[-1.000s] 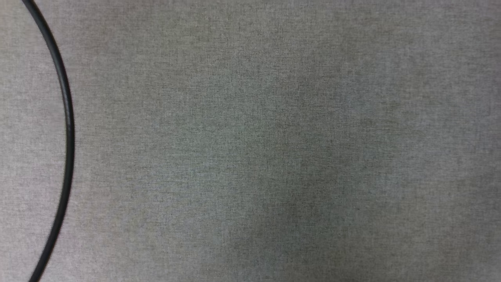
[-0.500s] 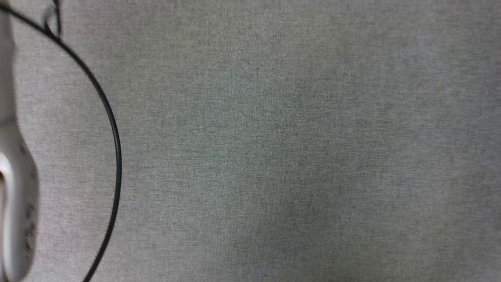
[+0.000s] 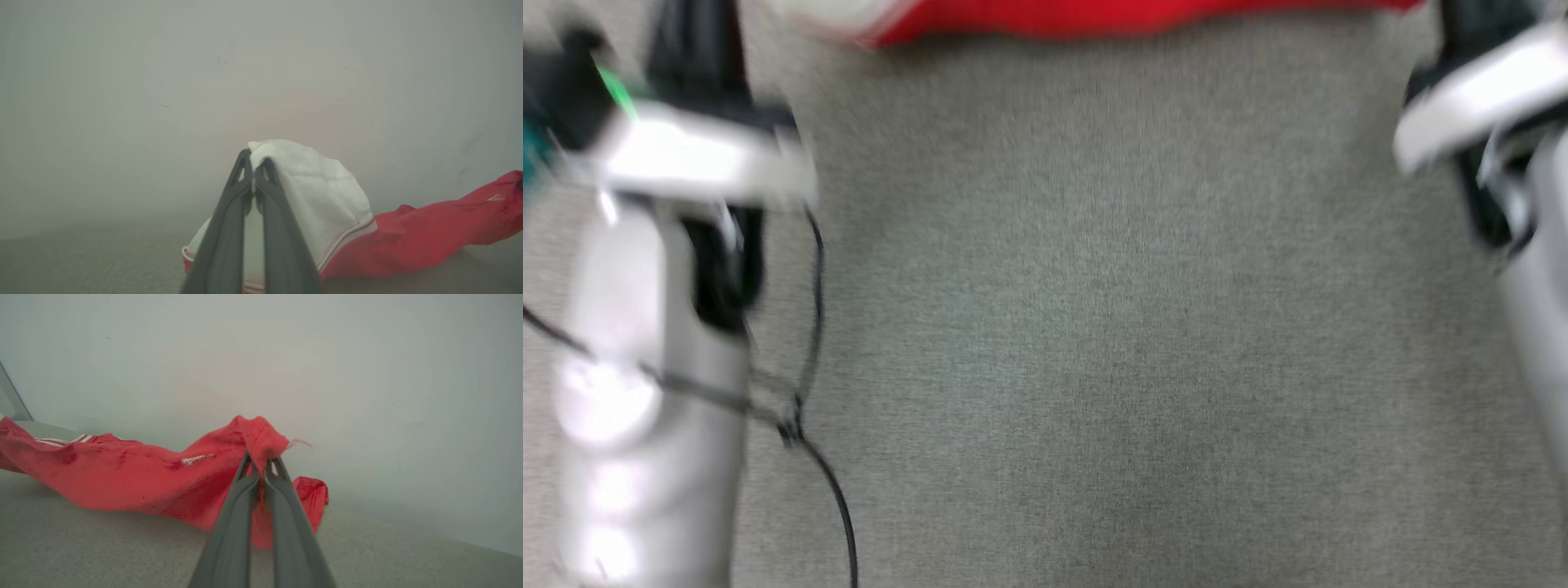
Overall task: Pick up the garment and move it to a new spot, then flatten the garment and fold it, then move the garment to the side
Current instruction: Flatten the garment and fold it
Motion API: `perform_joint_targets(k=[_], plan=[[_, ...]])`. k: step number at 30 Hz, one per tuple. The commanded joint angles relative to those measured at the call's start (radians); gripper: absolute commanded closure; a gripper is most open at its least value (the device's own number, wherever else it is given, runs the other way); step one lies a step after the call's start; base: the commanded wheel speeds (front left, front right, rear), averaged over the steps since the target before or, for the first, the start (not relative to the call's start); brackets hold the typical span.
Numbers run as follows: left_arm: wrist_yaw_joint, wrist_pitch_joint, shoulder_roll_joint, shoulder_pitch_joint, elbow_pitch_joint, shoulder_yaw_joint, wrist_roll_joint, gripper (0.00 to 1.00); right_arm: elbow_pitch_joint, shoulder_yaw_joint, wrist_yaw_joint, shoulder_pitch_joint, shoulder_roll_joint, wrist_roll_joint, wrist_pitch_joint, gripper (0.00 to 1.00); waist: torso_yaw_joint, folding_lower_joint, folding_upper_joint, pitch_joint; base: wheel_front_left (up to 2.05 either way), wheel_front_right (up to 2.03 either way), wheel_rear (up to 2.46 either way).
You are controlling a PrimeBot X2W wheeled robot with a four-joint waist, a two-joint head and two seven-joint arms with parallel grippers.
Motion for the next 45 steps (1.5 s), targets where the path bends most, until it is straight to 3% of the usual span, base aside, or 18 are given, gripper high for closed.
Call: perform_joint_targets(k=[1, 10, 21, 32, 45], plan=[[0.006, -0.002, -0.014, 0.077, -0.025, 0.014, 0.009, 1.0, -0.021, 0.011, -0.001, 0.067, -0.01, 0.009, -0.003, 1.0, 0.008, 0.0002, 0.0, -0.061, 0.0, 0.0, 0.0], [0.011, -0.002, -0.081, 0.48, -0.12, 0.106, 0.005, 1.0, -0.088, 0.039, -0.001, 0.379, -0.019, 0.055, -0.003, 1.0, -0.002, 0.0002, 0.0, -0.211, 0.0, 0.0, 0.0], [-0.003, -0.003, -0.133, 0.83, -0.117, 0.081, -0.016, 1.0, -0.13, 0.06, -0.001, 0.683, -0.064, 0.116, 0.02, 1.0, 0.0, 0.0002, 0.0, -0.363, 0.0, 0.0, 0.0], [0.009, -0.003, -0.168, 1.056, -0.094, 0.085, -0.064, 1.0, -0.177, 0.027, -0.001, 0.931, -0.102, 0.13, 0.046, 1.0, 0.013, 0.0002, 0.0, -0.466, 0.0, 0.0, 0.0], [0.024, -0.001, -0.182, 1.209, -0.097, 0.039, -0.116, 1.0, -0.285, -0.063, -0.002, 1.162, -0.084, 0.113, 0.078, 1.0, 0.036, 0.0002, 0.0, -0.515, 0.0, 0.0, 0.0]])
